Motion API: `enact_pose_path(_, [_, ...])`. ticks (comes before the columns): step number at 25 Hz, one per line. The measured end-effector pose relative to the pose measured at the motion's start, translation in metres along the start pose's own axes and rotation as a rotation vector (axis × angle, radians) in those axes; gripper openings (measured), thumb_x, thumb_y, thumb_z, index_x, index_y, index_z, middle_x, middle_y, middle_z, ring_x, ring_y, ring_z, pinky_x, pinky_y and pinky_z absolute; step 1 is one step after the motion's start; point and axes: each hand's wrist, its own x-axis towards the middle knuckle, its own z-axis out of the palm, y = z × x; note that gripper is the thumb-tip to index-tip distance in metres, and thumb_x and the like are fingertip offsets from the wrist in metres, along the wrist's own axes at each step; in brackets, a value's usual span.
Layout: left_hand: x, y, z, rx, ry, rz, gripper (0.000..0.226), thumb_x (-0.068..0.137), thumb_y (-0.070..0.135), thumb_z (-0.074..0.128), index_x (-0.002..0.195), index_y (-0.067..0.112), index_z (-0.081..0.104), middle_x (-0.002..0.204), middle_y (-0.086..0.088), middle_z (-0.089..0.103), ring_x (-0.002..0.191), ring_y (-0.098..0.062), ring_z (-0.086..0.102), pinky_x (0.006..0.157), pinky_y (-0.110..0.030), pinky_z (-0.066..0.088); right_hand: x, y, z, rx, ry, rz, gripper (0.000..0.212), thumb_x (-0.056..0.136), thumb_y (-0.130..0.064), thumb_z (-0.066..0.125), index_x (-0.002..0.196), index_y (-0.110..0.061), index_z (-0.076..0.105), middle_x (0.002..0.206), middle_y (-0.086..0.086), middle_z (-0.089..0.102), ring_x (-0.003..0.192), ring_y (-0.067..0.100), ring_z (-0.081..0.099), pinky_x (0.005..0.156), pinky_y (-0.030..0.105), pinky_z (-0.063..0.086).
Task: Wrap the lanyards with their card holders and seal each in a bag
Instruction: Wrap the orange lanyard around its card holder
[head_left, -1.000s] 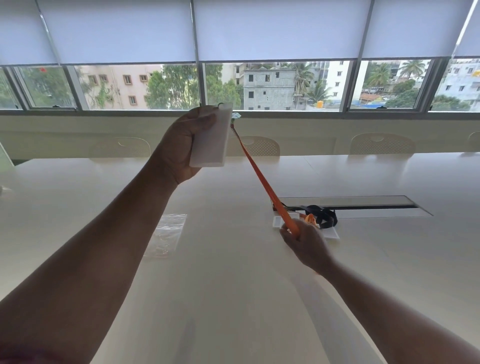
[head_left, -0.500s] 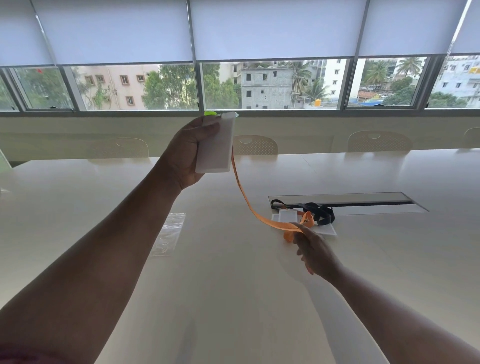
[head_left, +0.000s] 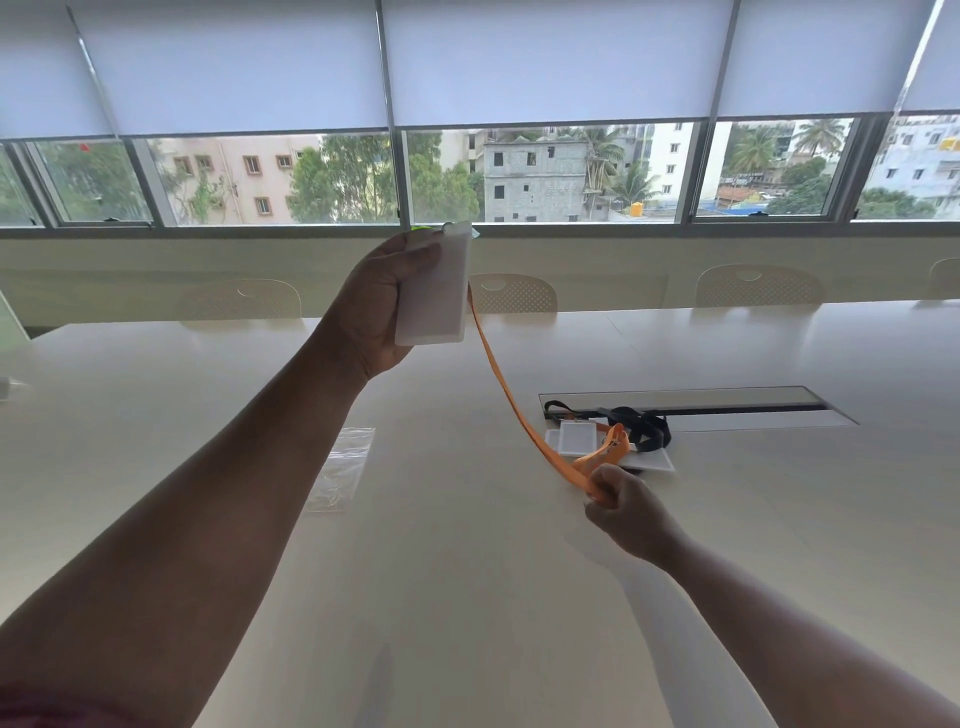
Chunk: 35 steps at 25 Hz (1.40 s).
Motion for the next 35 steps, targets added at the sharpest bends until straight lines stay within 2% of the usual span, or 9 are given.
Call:
enact_pose_path(7, [0.004,0.008,-0.007,0.015,0.032,0.037,0.027,0.093,0.01,0.061,0.085,0.023,0.083,0.089,-0.001,0.077,0.076,-0.016,0.074,0.062,-0.026,0.057,-0.013,0.029,-0.004,-0.174,0.085,0.067,0.044,0.071,-0.038,0.085,0.071,-0.019,0.045,0.057,-0.005,0.049,0.051,0.018,0.045,0.051,0.039,0.043])
enact_pose_path(10, [0.005,0.008,-0.012,0.002,0.058,0.038,0.026,0.094,0.01,0.06,0.087,0.022,0.082,0.088,-0.001,0.077,0.075,-0.016,0.073,0.061,-0.026,0.057,-0.016,0.037,-0.007,0.032,0.019,0.165,0.06,0.06,-0.052,0.093,0.066,-0.018,0.044,0.055,-0.008,0.044,0.05,0.012,0.036,0.051,0.03,0.034])
enact_pose_path(13, [0.005,0.002,-0.014,-0.004,0.09,-0.001,0.021,0.096,0.006,0.056,0.098,0.016,0.074,0.086,-0.003,0.075,0.073,-0.018,0.072,0.059,-0.026,0.056,-0.019,0.032,-0.01,0.367,-0.081,0.241,0.052,0.064,-0.048,0.093,0.064,-0.02,0.05,0.053,-0.004,0.047,0.047,0.013,0.039,0.046,0.023,0.034])
enact_pose_path(16, [0.002,-0.007,-0.011,0.037,0.08,-0.056,0.016,0.096,0.007,0.057,0.104,0.014,0.069,0.085,-0.003,0.072,0.072,-0.019,0.069,0.062,-0.027,0.057,-0.015,0.02,-0.007,0.54,-0.026,0.25,0.044,0.076,-0.051,0.077,0.063,-0.019,0.05,0.056,0.001,0.049,0.049,0.014,0.041,0.046,0.022,0.037])
enact_pose_path(19, [0.0,-0.011,-0.009,0.032,0.038,-0.078,0.016,0.096,0.008,0.057,0.106,0.013,0.068,0.083,-0.004,0.071,0.071,-0.019,0.069,0.062,-0.027,0.057,-0.009,0.013,-0.005,0.509,0.0,0.244,0.039,0.086,-0.041,0.074,0.071,-0.013,0.052,0.058,0.004,0.051,0.05,0.013,0.045,0.048,0.025,0.04])
enact_pose_path(23, [0.001,-0.003,-0.011,-0.011,0.034,-0.041,0.02,0.094,0.008,0.06,0.113,0.01,0.066,0.089,-0.007,0.072,0.074,-0.019,0.071,0.061,-0.028,0.057,-0.008,0.016,-0.008,0.398,-0.091,0.178,0.032,0.079,-0.022,0.087,0.082,-0.006,0.06,0.057,-0.004,0.055,0.053,0.011,0.047,0.05,0.02,0.042])
enact_pose_path(27, [0.004,0.005,-0.017,-0.012,0.051,0.004,0.018,0.094,0.008,0.057,0.109,0.012,0.068,0.09,-0.006,0.073,0.077,-0.02,0.07,0.066,-0.029,0.057,-0.01,0.016,-0.004,0.317,-0.166,0.162,0.031,0.072,-0.029,0.092,0.082,-0.012,0.068,0.059,-0.015,0.049,0.054,0.004,0.042,0.052,0.014,0.037])
enact_pose_path(32, [0.0,0.002,-0.013,0.01,0.006,-0.034,0.018,0.093,0.01,0.06,0.105,0.015,0.072,0.09,-0.004,0.072,0.078,-0.019,0.069,0.067,-0.027,0.056,-0.006,-0.006,0.018,0.198,-0.229,0.123,0.017,0.085,-0.03,0.081,0.094,-0.02,0.071,0.079,-0.008,0.063,0.057,-0.007,0.052,0.056,0.006,0.04])
enact_pose_path(35, [-0.002,0.002,-0.009,0.015,-0.001,-0.048,0.02,0.094,0.009,0.058,0.109,0.013,0.069,0.089,-0.004,0.071,0.076,-0.018,0.068,0.067,-0.027,0.054,-0.004,-0.022,0.033,0.106,-0.318,0.082,0.033,0.086,-0.033,0.079,0.116,-0.025,0.068,0.1,-0.008,0.066,0.069,-0.002,0.054,0.064,0.008,0.041])
